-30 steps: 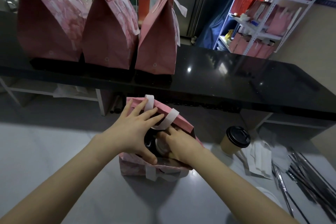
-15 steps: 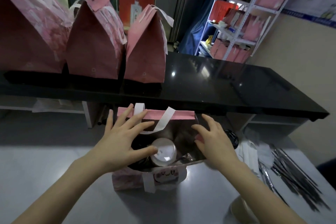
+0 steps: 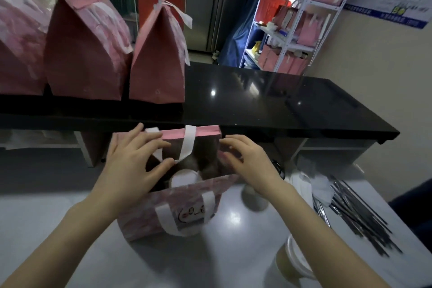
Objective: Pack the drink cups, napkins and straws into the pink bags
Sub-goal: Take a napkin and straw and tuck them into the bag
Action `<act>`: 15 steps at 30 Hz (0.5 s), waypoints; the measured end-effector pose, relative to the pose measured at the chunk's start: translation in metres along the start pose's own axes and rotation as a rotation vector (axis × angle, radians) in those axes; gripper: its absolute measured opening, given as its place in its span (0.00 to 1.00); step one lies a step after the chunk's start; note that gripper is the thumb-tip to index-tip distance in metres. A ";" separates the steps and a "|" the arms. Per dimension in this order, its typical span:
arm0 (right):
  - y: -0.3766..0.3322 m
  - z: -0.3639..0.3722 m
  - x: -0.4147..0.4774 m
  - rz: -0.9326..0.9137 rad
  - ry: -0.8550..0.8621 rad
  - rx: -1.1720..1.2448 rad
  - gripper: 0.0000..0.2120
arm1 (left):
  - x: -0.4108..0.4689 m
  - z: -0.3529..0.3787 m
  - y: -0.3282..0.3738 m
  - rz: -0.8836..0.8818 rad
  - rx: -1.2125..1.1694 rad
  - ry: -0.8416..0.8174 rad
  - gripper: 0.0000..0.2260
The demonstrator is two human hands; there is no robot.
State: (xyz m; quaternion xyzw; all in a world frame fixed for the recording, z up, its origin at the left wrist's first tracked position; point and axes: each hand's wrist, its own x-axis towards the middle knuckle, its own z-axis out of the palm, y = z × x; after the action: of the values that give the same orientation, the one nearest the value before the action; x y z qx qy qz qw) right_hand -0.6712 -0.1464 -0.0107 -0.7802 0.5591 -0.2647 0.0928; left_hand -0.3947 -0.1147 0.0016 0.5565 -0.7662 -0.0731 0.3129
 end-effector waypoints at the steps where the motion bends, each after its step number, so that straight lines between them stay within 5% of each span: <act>1: 0.006 -0.006 -0.009 -0.025 0.015 -0.005 0.16 | 0.001 0.002 0.010 0.009 0.024 0.037 0.13; 6: 0.074 -0.048 -0.058 0.072 0.088 -0.041 0.10 | 0.009 0.034 0.093 0.173 -0.114 0.128 0.07; 15: 0.234 -0.099 -0.129 0.444 -0.137 -0.081 0.11 | 0.046 0.226 0.231 0.064 -0.375 -0.429 0.10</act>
State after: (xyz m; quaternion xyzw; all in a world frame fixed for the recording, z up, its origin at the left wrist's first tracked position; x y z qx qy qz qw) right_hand -0.9453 -0.0958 -0.0702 -0.6573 0.7196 -0.1616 0.1547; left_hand -0.7165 -0.1240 -0.0528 0.4364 -0.8051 -0.3196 0.2432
